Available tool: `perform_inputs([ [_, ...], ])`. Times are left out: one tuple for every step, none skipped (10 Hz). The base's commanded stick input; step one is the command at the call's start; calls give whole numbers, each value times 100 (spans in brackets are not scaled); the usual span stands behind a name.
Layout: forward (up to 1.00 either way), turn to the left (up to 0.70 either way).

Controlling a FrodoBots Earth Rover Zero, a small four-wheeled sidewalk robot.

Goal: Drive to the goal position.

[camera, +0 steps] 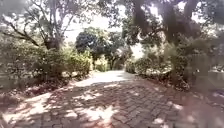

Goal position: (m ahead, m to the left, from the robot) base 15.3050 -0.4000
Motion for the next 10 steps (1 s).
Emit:
perform_inputs([
  [70, 0],
  [70, 0],
  [70, 0],
  [70, 0],
  [70, 0],
  [70, 0],
  [70, 0],
  [70, 0],
  [70, -2],
  [70, -22],
])
